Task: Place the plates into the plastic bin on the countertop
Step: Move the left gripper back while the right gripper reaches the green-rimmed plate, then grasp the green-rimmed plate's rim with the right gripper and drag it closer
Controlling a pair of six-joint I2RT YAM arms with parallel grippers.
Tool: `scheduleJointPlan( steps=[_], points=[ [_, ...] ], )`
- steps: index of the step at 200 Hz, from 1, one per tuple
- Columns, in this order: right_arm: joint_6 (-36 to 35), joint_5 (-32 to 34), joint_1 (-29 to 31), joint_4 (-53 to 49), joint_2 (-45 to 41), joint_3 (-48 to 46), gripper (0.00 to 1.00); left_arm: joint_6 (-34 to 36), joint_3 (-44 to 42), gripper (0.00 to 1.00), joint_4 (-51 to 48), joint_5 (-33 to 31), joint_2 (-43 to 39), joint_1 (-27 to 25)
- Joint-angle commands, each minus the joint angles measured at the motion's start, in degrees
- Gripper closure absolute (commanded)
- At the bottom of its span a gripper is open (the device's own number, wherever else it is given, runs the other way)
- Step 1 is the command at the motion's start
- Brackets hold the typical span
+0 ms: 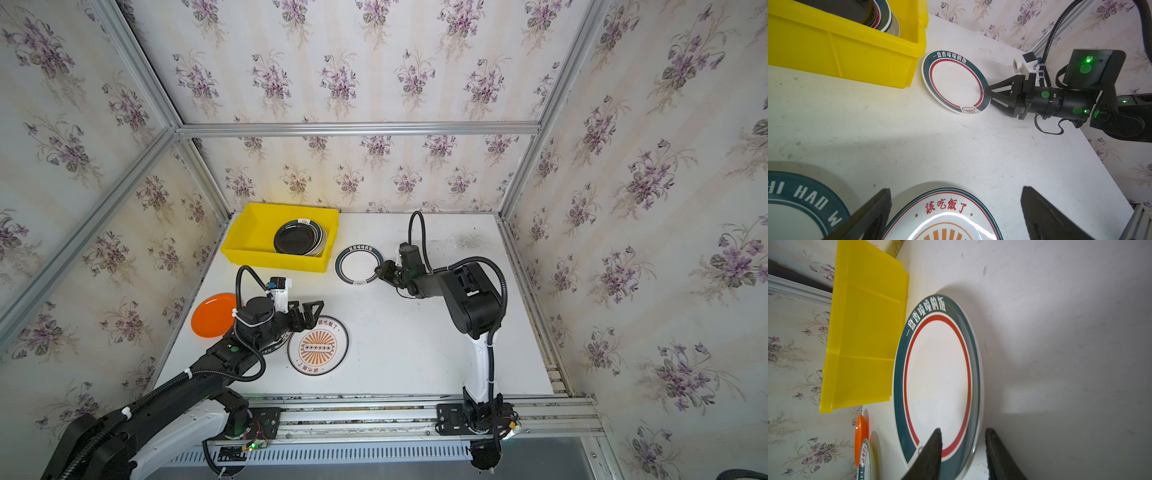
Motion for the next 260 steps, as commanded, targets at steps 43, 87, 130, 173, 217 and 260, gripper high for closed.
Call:
scheduleJointPlan(
  steps=[43,87,130,173,217,260],
  points=[
    [0.4,1.7,0.1,-1.4,2.7,2.9,0.68,0.3,1.0,0.00,1.1,0.0,0.9,0.0],
    [0.9,3.4,0.1,-1.4,2.4,2.3,0.83,0.2,1.0,0.00,1.1,0.4,1.4,0.0],
    [1.4,4.3,0.1,-0.7,1.6,1.8,0.91,0.2,1.1,0.00,1.0,0.1,1.5,0.0],
    [0.6,7.1,0.0,-0.1,-1.4,-0.6,0.93,0.1,1.2,0.00,1.0,0.1,2.0,0.1],
    [-0.4,10.4,0.0,-0.6,-6.6,-4.6,0.96,0.2,1.2,0.00,2.2,0.9,3.6,0.1],
    [0.4,10.6,0.0,1.4,-11.7,-9.8,1.00,-0.2,2.2,0.00,2.0,1.3,6.7,0.1]
  ],
)
